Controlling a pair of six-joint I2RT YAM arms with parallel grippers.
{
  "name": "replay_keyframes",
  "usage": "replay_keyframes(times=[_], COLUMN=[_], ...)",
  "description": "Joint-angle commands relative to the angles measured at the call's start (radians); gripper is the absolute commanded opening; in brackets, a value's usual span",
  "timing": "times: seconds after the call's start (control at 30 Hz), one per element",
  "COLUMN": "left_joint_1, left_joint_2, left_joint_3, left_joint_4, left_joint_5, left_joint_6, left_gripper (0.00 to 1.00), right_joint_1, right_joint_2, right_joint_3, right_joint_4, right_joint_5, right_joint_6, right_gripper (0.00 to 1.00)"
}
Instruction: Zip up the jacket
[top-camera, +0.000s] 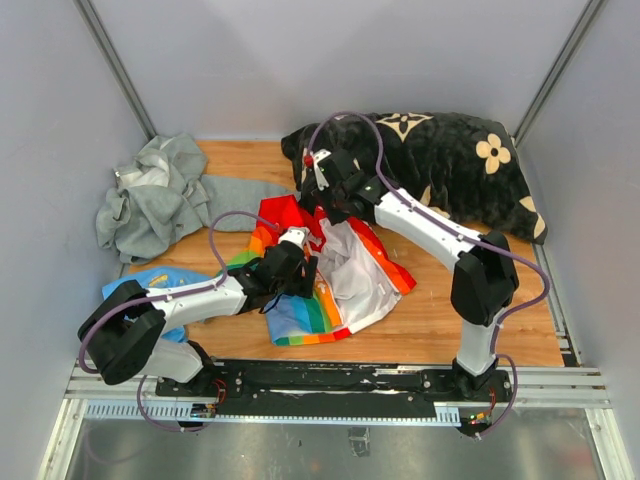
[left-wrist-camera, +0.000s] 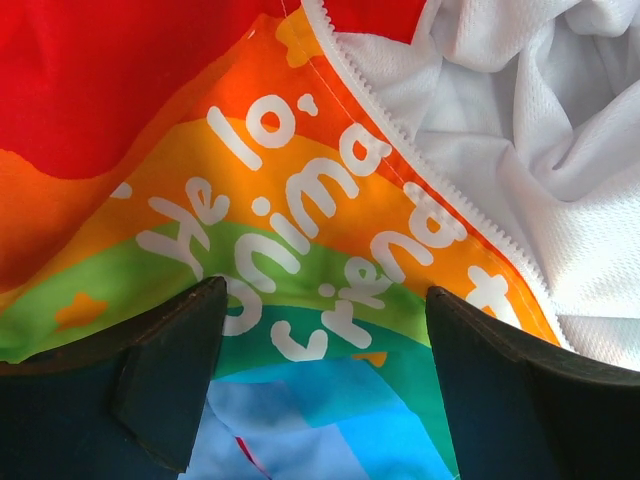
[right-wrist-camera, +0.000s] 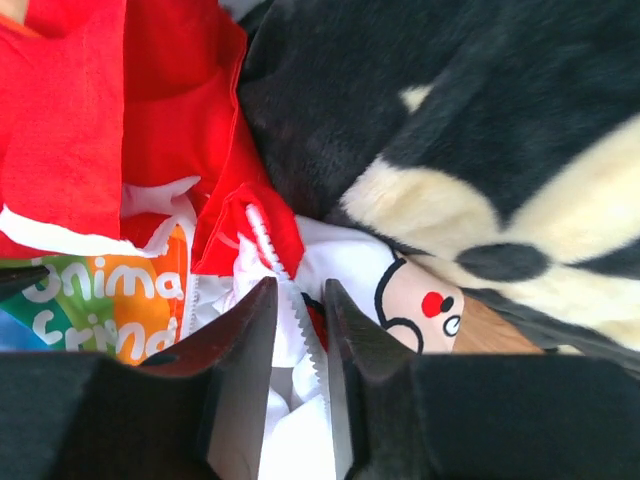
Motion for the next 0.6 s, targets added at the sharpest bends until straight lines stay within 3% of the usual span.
replay_keyframes(times=[0.0,0.23,0.57], left_joint_1=[0.007,0.006,0.002], left_joint_2=[-0.015,-0.066,-0.208], left_joint_3=[-0.004,-0.018,-0.031], left_joint_4=[-0.008,0.002,0.015], left_joint_5=[-0.050,-0.038,0.107], left_joint_6=[0.001,0.005,-0.031], left_gripper=[0.85,0.85,0.87], right_joint_1=[0.016,0.011,-0.037], right_joint_2=[0.002,-0.202,-0.518], right_joint_3=[0.029,-0.183,-0.583], right_joint_4=[-0.040,-0.001,0.057], right_joint_5=[-0.079,-0.040,0.064], right_joint_6=[0.011,-0.006,0.013], right_gripper=[0.32,0.49,0.57])
